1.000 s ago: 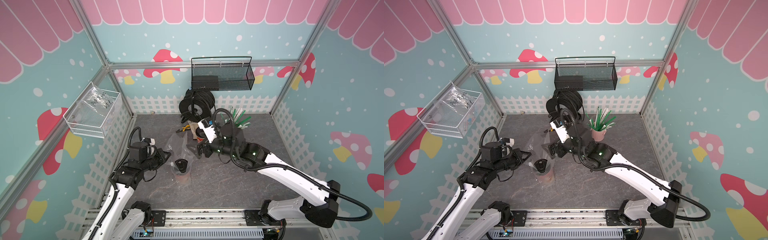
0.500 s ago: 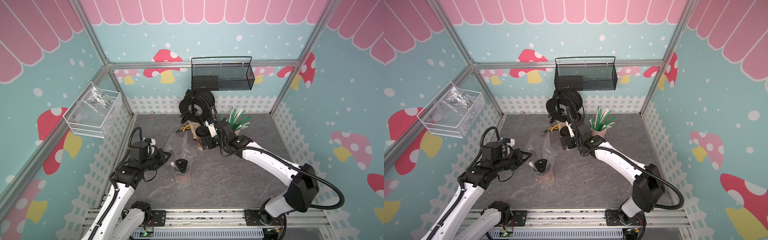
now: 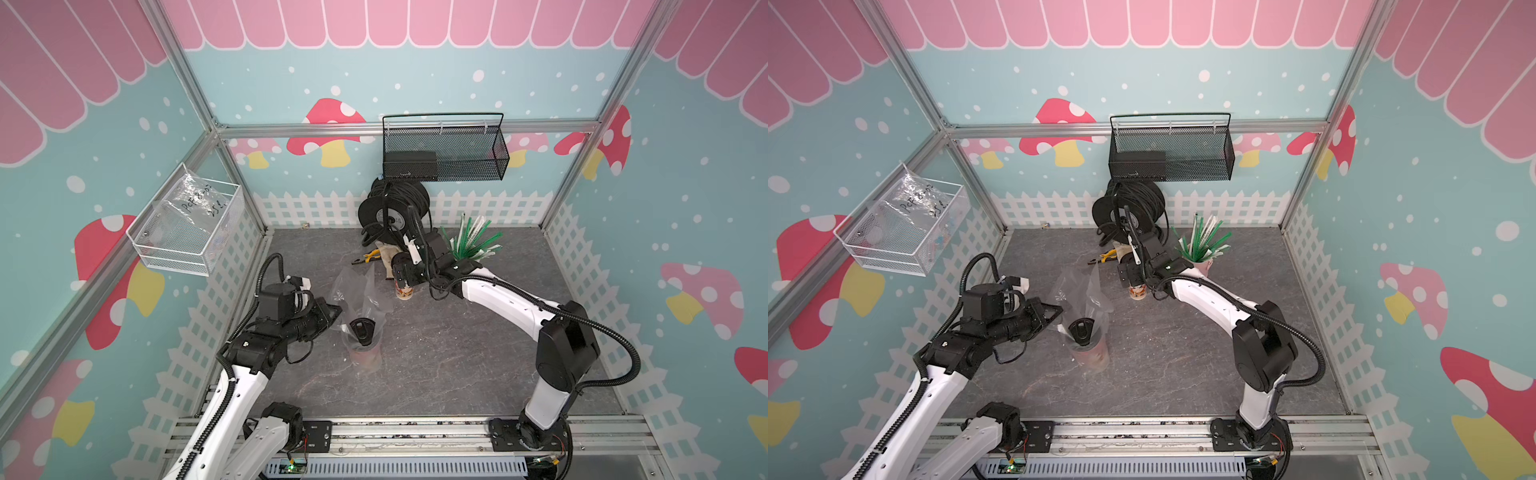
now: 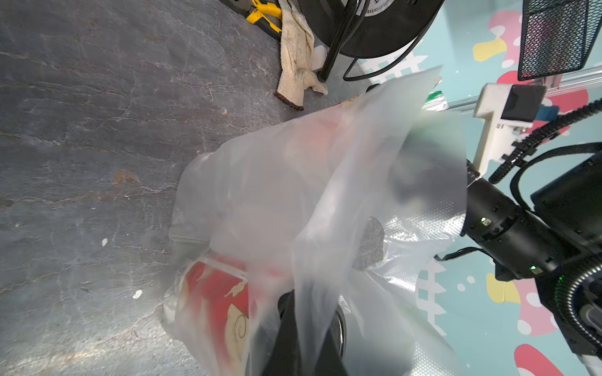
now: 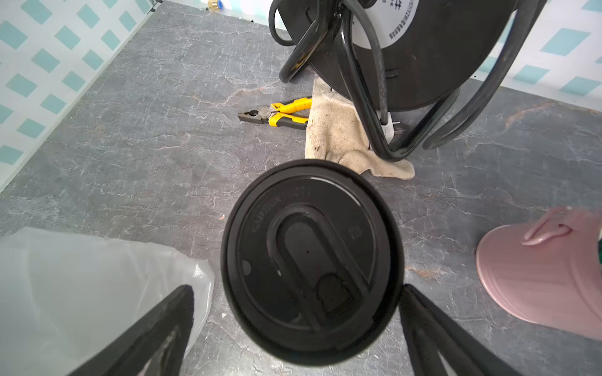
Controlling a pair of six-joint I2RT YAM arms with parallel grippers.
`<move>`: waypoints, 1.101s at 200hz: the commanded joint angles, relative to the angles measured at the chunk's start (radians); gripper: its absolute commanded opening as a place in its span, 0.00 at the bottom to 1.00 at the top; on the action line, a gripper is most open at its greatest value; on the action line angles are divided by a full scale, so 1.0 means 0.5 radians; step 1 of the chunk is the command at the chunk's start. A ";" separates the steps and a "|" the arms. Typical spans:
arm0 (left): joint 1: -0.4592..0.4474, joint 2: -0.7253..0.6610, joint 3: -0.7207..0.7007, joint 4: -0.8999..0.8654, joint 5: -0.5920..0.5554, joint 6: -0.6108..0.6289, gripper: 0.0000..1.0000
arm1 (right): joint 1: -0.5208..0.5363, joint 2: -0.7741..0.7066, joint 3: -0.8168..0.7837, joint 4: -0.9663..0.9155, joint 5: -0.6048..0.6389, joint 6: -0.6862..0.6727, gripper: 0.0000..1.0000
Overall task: Pack milk tea into plastic carrier bags
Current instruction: Place the milk tea cup in the plastic carrier bag, then pick up the milk tea cup at the center of the board.
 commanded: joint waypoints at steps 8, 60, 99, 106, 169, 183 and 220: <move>0.011 -0.008 0.053 -0.017 0.019 0.033 0.00 | -0.007 0.080 0.077 0.020 0.095 -0.022 1.00; 0.012 -0.004 0.052 -0.016 0.025 0.034 0.00 | -0.024 0.228 0.237 -0.043 0.100 0.004 1.00; 0.011 -0.010 0.051 -0.019 0.024 0.030 0.00 | -0.038 0.345 0.265 -0.040 0.123 0.027 0.99; 0.012 -0.009 0.049 -0.020 0.022 0.030 0.00 | -0.037 0.353 0.269 -0.030 0.120 0.024 0.99; 0.011 -0.016 0.049 -0.017 0.026 0.021 0.00 | -0.040 0.259 0.265 -0.009 0.073 0.007 0.91; 0.011 -0.016 0.049 -0.016 0.026 0.021 0.00 | -0.036 0.157 0.249 -0.016 0.039 0.001 0.89; 0.010 -0.009 0.052 -0.012 0.022 0.019 0.00 | -0.032 -0.090 0.214 -0.071 -0.102 -0.040 0.84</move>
